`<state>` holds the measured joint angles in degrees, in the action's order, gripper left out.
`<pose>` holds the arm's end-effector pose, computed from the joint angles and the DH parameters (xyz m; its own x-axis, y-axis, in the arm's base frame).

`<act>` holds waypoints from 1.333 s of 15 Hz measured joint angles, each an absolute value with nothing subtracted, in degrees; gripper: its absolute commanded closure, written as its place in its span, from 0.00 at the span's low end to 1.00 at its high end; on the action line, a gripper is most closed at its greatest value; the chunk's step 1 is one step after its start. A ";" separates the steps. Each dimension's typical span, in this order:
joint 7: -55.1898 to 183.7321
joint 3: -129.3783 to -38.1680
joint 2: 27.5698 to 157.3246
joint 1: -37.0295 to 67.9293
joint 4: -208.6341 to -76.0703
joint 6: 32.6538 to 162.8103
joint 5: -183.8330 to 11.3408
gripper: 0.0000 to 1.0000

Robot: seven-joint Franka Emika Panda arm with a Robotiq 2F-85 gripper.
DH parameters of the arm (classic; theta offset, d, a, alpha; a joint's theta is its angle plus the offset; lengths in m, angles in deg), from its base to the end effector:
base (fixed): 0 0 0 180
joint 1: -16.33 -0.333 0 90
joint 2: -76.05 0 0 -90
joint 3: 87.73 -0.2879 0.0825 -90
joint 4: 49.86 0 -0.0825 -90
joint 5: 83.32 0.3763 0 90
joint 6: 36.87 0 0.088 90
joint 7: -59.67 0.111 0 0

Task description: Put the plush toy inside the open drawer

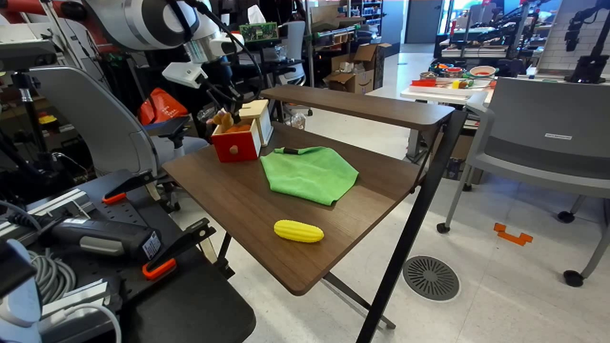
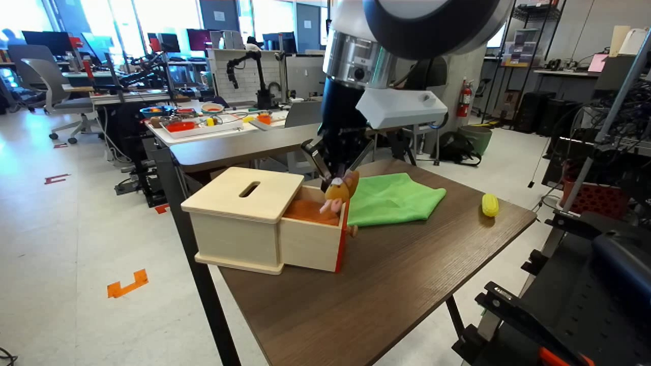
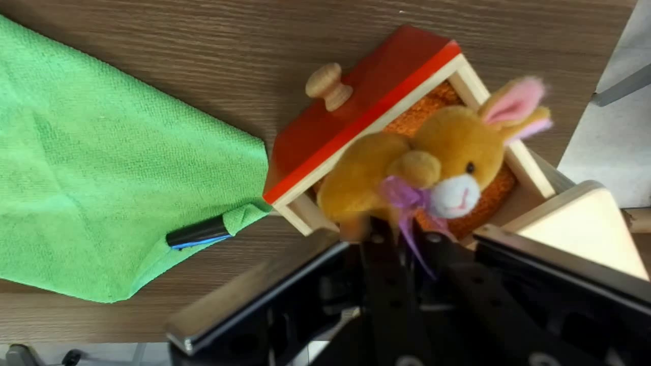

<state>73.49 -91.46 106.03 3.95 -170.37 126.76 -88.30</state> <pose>0.5592 0.1667 0.1669 0.9692 0.1000 0.2249 0.1128 -0.9926 -0.0446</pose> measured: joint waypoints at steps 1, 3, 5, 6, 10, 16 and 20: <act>73.23 -91.27 106.83 3.95 -169.82 127.17 -88.30 0.98; 72.98 -90.96 108.31 3.95 -168.58 127.59 -88.30 0.98; 72.96 -90.77 109.62 3.94 -167.32 128.28 -88.30 0.98; 72.96 -90.65 110.15 3.91 -166.81 128.83 -88.30 0.98; 72.96 -90.24 111.26 3.89 -165.64 130.30 -88.29 0.54; 72.96 -89.82 111.09 3.75 -165.72 132.97 -88.27 0.09; 73.03 -89.52 110.13 3.67 -166.09 134.62 -87.75 0.00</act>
<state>73.03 -89.52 110.13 3.67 -166.09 134.62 -87.75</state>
